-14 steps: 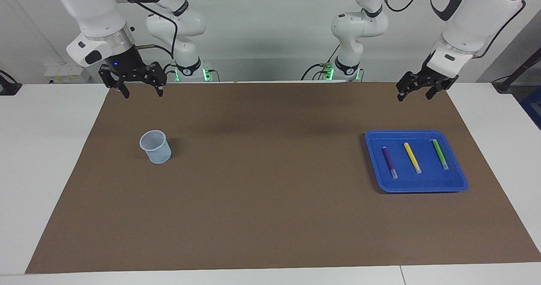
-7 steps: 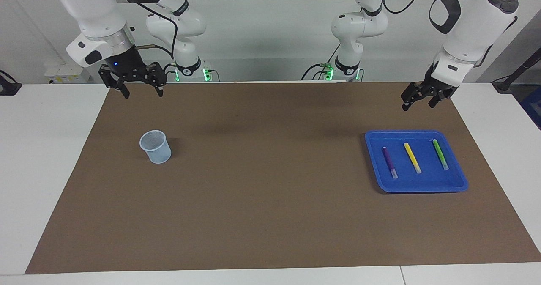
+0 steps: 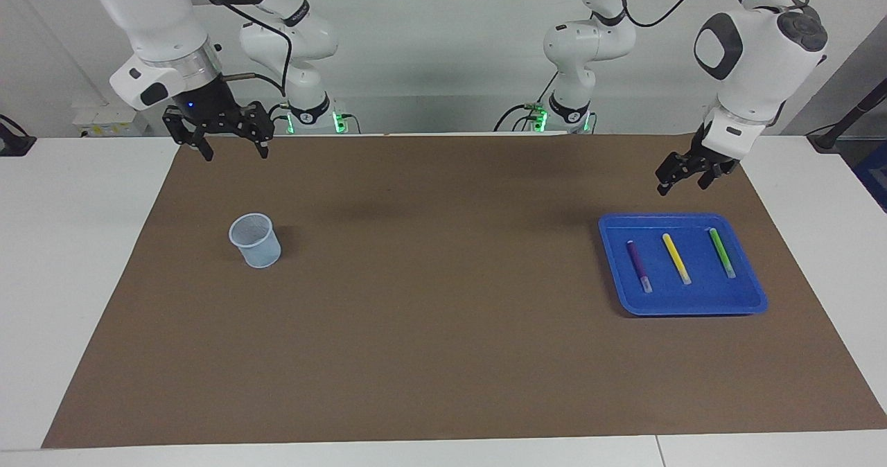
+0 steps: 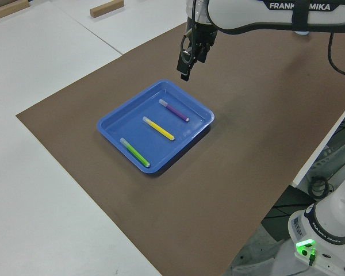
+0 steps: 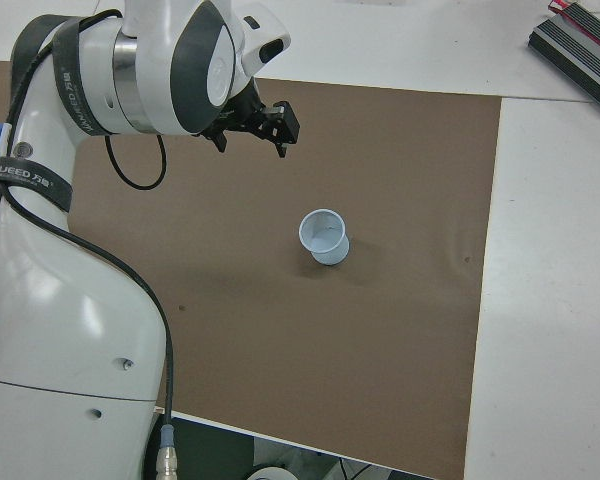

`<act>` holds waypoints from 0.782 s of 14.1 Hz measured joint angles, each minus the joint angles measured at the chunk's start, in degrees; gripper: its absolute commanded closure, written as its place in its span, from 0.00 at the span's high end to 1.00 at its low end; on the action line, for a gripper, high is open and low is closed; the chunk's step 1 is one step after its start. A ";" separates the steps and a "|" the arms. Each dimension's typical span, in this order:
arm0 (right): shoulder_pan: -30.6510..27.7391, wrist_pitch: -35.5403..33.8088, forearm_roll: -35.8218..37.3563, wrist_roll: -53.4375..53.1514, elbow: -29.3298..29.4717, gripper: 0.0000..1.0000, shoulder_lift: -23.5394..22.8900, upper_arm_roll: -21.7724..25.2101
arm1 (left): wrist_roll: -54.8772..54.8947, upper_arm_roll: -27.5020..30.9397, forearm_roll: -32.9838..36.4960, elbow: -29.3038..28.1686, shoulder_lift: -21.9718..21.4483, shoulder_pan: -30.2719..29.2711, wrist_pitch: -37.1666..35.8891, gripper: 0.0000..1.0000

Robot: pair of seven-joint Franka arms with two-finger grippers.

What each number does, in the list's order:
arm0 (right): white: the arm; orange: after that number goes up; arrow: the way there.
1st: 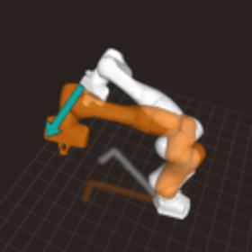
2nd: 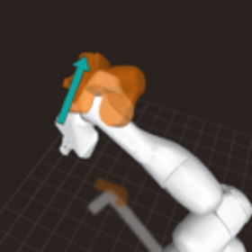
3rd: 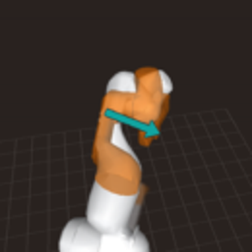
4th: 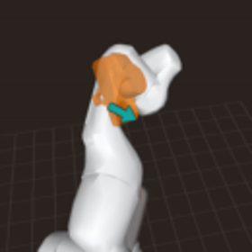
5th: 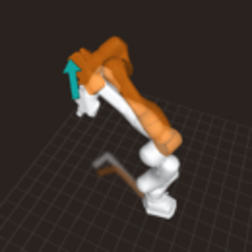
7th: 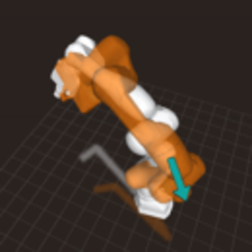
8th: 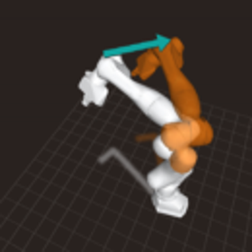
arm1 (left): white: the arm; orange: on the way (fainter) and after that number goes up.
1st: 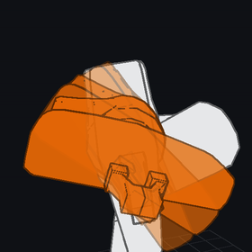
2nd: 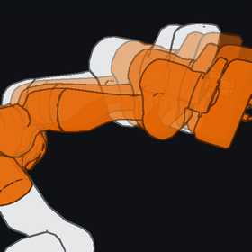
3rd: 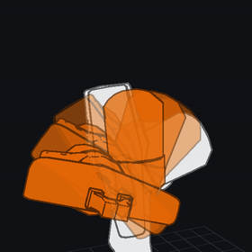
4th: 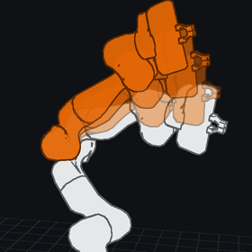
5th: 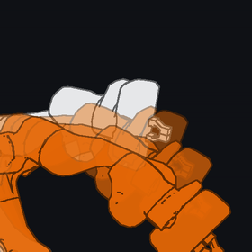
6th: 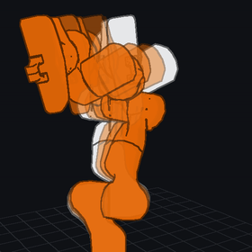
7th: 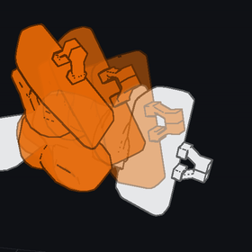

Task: Transfer and insert pens with both arms

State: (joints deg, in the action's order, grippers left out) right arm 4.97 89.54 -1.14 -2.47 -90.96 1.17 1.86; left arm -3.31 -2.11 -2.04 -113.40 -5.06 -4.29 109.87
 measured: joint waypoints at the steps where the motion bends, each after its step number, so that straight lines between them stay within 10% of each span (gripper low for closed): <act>1: 0.08 0.00 -0.01 0.00 0.00 1.00 0.00 -0.01 | 0.00 0.00 0.00 -0.46 0.40 0.00 0.87 1.00; 11: 0.80 1.00 -0.02 0.00 -1.35 1.00 0.19 -0.43 | 0.00 0.00 0.00 -1.65 10.63 0.00 13.90 1.00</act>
State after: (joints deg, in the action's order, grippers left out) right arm 5.77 90.54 -1.16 -2.47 -92.30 1.36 1.43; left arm -3.31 -2.11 -2.04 -115.05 5.58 -4.29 123.77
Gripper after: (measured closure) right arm 0.000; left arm 0.000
